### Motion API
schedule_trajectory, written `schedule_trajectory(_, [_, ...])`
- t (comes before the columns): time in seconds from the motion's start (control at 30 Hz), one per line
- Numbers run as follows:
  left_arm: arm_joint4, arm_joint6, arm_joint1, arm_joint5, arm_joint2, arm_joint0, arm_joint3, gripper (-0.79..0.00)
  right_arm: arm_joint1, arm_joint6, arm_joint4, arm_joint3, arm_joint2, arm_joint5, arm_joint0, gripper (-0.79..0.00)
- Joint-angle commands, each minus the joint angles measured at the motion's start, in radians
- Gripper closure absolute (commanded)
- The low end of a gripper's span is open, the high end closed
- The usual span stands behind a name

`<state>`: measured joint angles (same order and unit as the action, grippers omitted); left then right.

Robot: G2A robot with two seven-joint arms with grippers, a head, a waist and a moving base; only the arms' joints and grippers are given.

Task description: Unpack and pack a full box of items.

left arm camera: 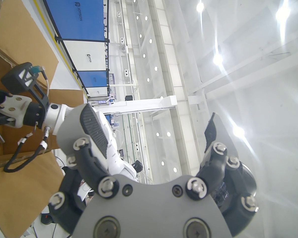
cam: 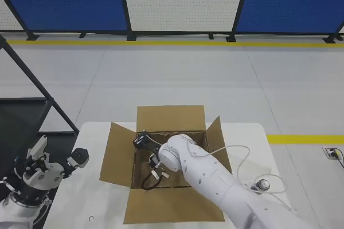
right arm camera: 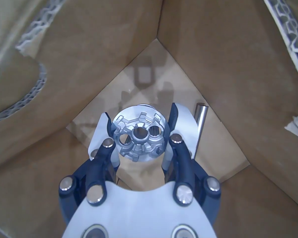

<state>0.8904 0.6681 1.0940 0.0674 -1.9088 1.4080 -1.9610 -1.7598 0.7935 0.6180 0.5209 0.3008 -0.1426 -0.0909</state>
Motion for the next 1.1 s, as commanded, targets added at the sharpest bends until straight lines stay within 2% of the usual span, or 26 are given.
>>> schedule_trajectory(0.0, [0.000,0.000,0.000,0.000,0.000,0.000,0.000,-0.785,-0.015,-0.005,0.006,-0.036,-0.001,0.007,0.001,0.000])
schedule_trajectory(0.33, [0.000,0.000,0.000,0.000,0.000,0.000,0.000,-0.785,-0.079,-0.026,0.022,-0.170,0.005,0.008,0.002,-0.009])
schedule_trajectory(0.43, [0.000,0.000,0.000,0.000,0.000,0.000,0.000,-0.785,-0.091,-0.033,0.024,-0.200,0.010,-0.008,0.003,-0.336])
schedule_trajectory(0.47, [0.000,0.000,0.000,0.000,0.000,0.000,0.000,-0.785,-0.095,-0.036,0.025,-0.210,0.012,-0.012,0.003,-0.379])
schedule_trajectory(0.5, [0.000,0.000,0.000,0.000,0.000,0.000,0.000,-0.785,-0.098,-0.037,0.025,-0.218,0.014,-0.017,0.004,-0.388])
schedule_trajectory(0.53, [0.000,0.000,0.000,0.000,0.000,0.000,0.000,-0.785,-0.101,-0.039,0.026,-0.226,0.016,-0.021,0.005,-0.459])
schedule_trajectory(0.57, [0.000,0.000,0.000,0.000,0.000,0.000,0.000,-0.785,-0.104,-0.042,0.027,-0.233,0.018,-0.023,0.005,-0.594])
schedule_trajectory(0.6, [0.000,0.000,0.000,0.000,0.000,0.000,0.000,-0.785,-0.107,-0.042,0.028,-0.240,0.020,-0.026,0.006,-0.785])
schedule_trajectory(0.87, [0.000,0.000,0.000,0.000,0.000,0.000,0.000,-0.785,-0.120,-0.068,0.026,-0.278,0.041,-0.049,0.012,-0.785])
schedule_trajectory(1.07, [0.000,0.000,0.000,0.000,0.000,0.000,0.000,-0.785,-0.109,-0.130,0.014,-0.288,0.069,-0.110,0.025,-0.785])
